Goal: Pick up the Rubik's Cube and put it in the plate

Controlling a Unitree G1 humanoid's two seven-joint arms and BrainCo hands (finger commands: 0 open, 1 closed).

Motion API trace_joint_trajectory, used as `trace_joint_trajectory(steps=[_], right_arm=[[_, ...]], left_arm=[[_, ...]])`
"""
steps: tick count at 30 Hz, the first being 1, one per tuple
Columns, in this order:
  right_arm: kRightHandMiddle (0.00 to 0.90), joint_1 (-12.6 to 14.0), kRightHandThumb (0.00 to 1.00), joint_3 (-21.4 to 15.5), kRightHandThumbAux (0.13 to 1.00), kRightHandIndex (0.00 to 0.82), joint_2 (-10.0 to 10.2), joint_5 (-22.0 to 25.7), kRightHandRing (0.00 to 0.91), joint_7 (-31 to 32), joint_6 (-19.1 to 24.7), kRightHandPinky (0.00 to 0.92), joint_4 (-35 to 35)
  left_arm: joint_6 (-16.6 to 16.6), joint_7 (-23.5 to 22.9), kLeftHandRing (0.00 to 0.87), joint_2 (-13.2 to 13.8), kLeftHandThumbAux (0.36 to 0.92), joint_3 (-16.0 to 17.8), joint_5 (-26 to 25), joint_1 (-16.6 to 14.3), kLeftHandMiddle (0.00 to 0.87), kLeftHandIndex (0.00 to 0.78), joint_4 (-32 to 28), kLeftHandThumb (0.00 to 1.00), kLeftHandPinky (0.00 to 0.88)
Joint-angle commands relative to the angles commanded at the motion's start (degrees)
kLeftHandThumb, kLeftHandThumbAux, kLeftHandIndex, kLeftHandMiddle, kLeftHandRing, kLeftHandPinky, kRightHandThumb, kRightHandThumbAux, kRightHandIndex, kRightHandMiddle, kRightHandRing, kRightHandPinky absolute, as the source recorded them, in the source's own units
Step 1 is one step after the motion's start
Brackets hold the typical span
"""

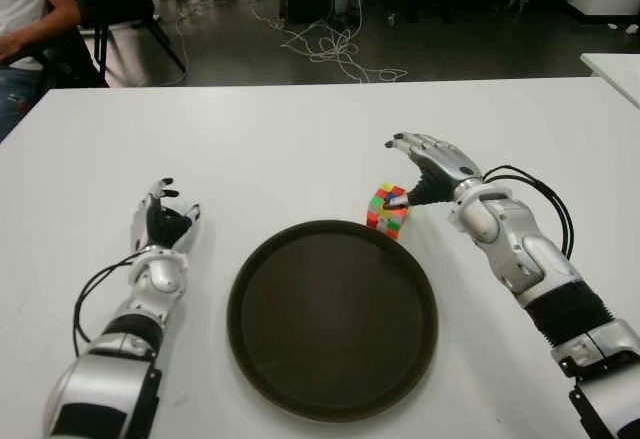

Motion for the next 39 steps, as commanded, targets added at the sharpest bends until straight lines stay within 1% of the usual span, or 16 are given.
trace_joint_trajectory(steps=[4,11,18,20,24,26,27,28,30,32,34,37,39], right_arm=[[0.000,-0.40,0.038,0.62,0.653,0.000,0.25,-0.37,0.007,-0.60,-0.60,0.065,1.43],[0.000,-0.97,0.046,1.40,0.667,0.000,0.36,-0.16,0.001,-0.24,-1.08,0.029,3.11],[0.000,-0.92,0.014,1.69,0.656,0.000,1.03,-0.03,0.000,-0.53,-1.35,0.019,4.46],[0.000,-0.72,0.009,1.82,0.655,0.000,1.15,-0.16,0.000,-0.98,-1.50,0.033,4.72],[0.000,-0.50,0.024,2.42,0.659,0.000,1.64,-0.58,0.002,-2.43,-1.83,0.048,6.32],[0.000,-0.57,0.037,2.60,0.662,0.000,1.75,-0.54,0.007,-2.66,-1.89,0.054,6.79],[0.000,-0.61,0.040,2.62,0.663,0.000,1.76,-0.48,0.007,-2.65,-1.90,0.044,6.86],[0.000,-0.59,0.041,2.69,0.663,0.000,1.82,-0.39,0.007,-2.64,-1.93,0.041,7.04],[0.000,-0.41,0.027,3.01,0.667,0.000,2.10,-0.32,0.000,-2.75,-2.07,0.026,7.70],[0.000,-0.21,0.013,3.46,0.658,0.000,2.50,-0.36,0.003,-3.24,-2.34,0.033,8.64],[0.000,-0.23,0.007,3.84,0.651,0.000,2.89,-0.50,0.009,-4.13,-2.72,0.037,9.69],[0.000,-0.40,0.001,4.32,0.649,0.000,3.30,-0.75,0.014,-5.23,-3.17,0.027,10.91],[0.000,-0.45,0.000,4.67,0.655,0.000,3.47,-1.00,0.009,-5.77,-3.28,0.017,11.27]], left_arm=[[0.01,-0.07,0.337,0.08,0.765,-0.02,0.01,0.01,0.301,0.197,0.17,0.170,0.352],[0.16,-0.02,0.327,0.10,0.753,-0.10,0.06,-0.04,0.295,0.189,0.18,0.146,0.333],[-0.31,0.40,0.355,0.11,0.759,-0.12,0.09,0.03,0.315,0.204,0.25,0.163,0.362],[-0.36,0.40,0.364,0.09,0.758,-0.07,0.03,0.02,0.321,0.205,0.29,0.173,0.373],[-0.19,0.45,0.375,0.11,0.751,-0.11,0.10,-0.03,0.330,0.191,0.40,0.187,0.379],[-0.16,0.51,0.403,0.14,0.747,-0.20,0.20,-0.03,0.359,0.182,0.42,0.188,0.408],[-0.17,0.53,0.448,0.15,0.747,-0.23,0.23,-0.03,0.403,0.181,0.43,0.189,0.460],[-0.20,0.55,0.464,0.16,0.747,-0.28,0.29,-0.02,0.418,0.181,0.43,0.190,0.478],[-0.34,0.71,0.501,0.23,0.742,-0.45,0.49,0.00,0.447,0.172,0.45,0.190,0.486],[-0.49,0.91,0.456,0.28,0.737,-0.59,0.78,0.02,0.412,0.174,0.46,0.197,0.440],[-0.52,0.95,0.446,0.28,0.737,-0.62,0.90,0.03,0.408,0.175,0.46,0.202,0.432],[-0.54,0.82,0.506,0.25,0.739,-0.55,0.81,0.06,0.459,0.180,0.43,0.207,0.498],[-0.56,0.60,0.529,0.21,0.737,-0.44,0.65,0.06,0.479,0.180,0.40,0.205,0.512]])
